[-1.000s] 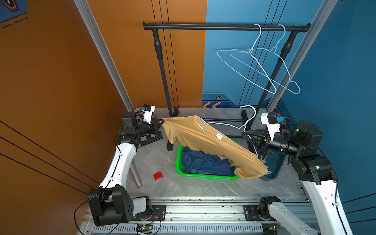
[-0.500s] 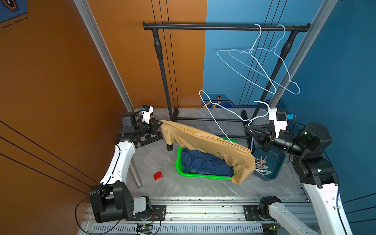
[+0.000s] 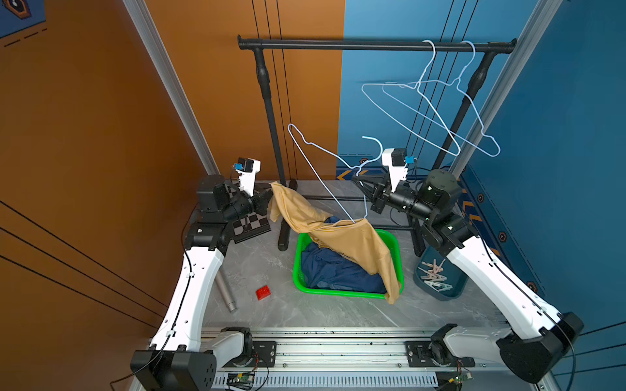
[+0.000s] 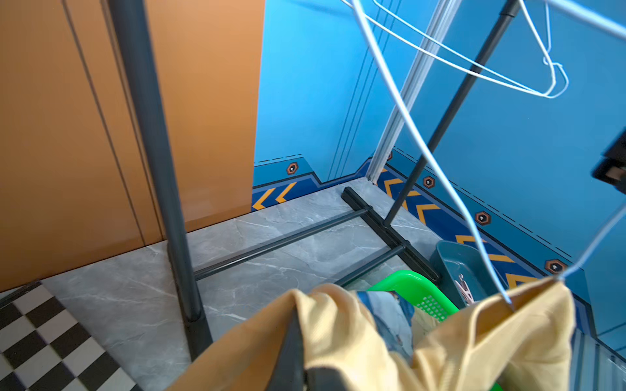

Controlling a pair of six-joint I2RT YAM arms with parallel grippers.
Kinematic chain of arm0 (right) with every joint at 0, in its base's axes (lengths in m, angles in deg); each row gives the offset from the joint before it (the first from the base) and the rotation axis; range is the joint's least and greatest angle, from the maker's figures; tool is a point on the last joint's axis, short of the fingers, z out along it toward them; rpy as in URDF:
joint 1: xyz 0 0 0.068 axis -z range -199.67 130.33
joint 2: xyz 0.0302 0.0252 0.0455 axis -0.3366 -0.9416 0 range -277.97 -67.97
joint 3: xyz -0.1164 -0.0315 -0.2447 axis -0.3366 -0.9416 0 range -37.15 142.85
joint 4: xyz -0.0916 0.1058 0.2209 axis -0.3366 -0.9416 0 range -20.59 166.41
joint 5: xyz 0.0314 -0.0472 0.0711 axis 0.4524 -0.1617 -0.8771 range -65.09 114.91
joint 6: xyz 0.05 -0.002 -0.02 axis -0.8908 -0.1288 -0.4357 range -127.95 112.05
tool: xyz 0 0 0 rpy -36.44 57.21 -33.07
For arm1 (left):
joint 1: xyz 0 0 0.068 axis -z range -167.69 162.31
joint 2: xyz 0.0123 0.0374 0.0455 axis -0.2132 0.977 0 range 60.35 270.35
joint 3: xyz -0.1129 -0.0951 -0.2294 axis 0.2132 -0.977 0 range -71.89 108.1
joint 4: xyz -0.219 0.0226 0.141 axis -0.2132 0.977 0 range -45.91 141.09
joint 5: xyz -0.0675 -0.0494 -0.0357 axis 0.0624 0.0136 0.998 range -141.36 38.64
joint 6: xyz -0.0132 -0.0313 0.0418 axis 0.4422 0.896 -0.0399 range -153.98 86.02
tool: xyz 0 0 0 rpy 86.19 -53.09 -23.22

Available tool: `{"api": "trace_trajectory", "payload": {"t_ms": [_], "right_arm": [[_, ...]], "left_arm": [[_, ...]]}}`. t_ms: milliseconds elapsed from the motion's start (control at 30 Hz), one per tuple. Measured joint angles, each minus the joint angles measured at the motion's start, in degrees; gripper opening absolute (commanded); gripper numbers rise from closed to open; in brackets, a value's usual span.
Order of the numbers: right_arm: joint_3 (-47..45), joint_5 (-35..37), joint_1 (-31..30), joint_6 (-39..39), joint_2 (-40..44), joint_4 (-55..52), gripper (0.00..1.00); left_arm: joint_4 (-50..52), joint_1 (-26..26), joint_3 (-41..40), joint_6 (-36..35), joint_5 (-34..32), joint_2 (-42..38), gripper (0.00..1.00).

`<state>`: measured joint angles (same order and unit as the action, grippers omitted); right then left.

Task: Remove the clothespins securing t-shirts to the hanger
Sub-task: Remove the T-shirt from the hanger, then place the T-shirt in the basket.

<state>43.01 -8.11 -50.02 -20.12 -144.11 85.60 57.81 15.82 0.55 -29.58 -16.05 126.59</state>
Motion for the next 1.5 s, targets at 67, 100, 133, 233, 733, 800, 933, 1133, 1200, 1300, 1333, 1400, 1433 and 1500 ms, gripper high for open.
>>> {"api": "trace_trajectory", "payload": {"t_ms": [67,100,133,233,733,800,933,1133,1200,1300,1333,1400,1433,1500], "right_arm": [[1.4,0.8,-1.3,-1.9,-3.0,4.8,0.00],[1.4,1.0,-1.7,-3.0,-3.7,7.1,0.00],[1.4,1.3,-2.1,-4.5,-4.4,9.6,0.00],[1.4,2.3,-2.4,-8.7,-5.4,16.6,0.00],[2.5,4.2,-2.0,-13.1,-3.3,24.3,0.00],[1.2,4.2,-0.3,-12.9,-0.6,23.0,0.00],[-2.1,4.2,4.1,-12.9,5.4,21.4,0.00],[-6.8,3.2,8.9,-12.9,12.7,18.9,0.00],[-8.1,3.0,10.8,-12.9,14.3,17.9,0.00],[-10.3,2.7,14.7,-13.2,17.0,16.0,0.00],[-11.0,2.5,16.2,-13.4,17.9,15.5,0.00],[-12.5,1.9,19.4,-13.8,19.9,14.6,0.00],[-13.1,1.7,21.0,-13.9,20.9,14.0,0.00],[-13.9,1.2,23.8,-14.4,22.9,12.7,0.00]], "left_arm": [[0.4,3.2,-0.7,0.0,-1.4,-1.1,0.00],[0.6,4.3,-1.0,0.0,-2.1,-1.7,0.00],[0.9,5.3,-1.2,0.0,-2.9,-2.4,0.00],[1.1,7.9,-1.2,0.3,-4.6,-3.7,0.00],[-3.5,20.2,5.7,1.4,-14.7,1.9,0.00],[-3.0,20.1,9.1,-0.3,-18.8,1.7,0.00],[-3.2,20.1,11.7,-3.7,-27.6,-1.1,0.00],[-3.5,23.6,10.5,-3.9,-31.7,-3.8,0.00],[-3.6,28.3,9.4,-3.4,-31.7,-3.4,0.00],[-3.4,40.2,8.8,-5.7,-34.1,-0.7,0.00],[-3.5,44.5,8.9,-7.0,-35.2,0.6,0.00],[-3.3,51.4,9.3,-9.0,-36.6,3.6,0.00],[-3.2,54.4,9.8,-9.6,-36.9,5.3,0.00],[-3.1,57.7,10.4,-9.9,-37.0,7.6,0.00]]}}
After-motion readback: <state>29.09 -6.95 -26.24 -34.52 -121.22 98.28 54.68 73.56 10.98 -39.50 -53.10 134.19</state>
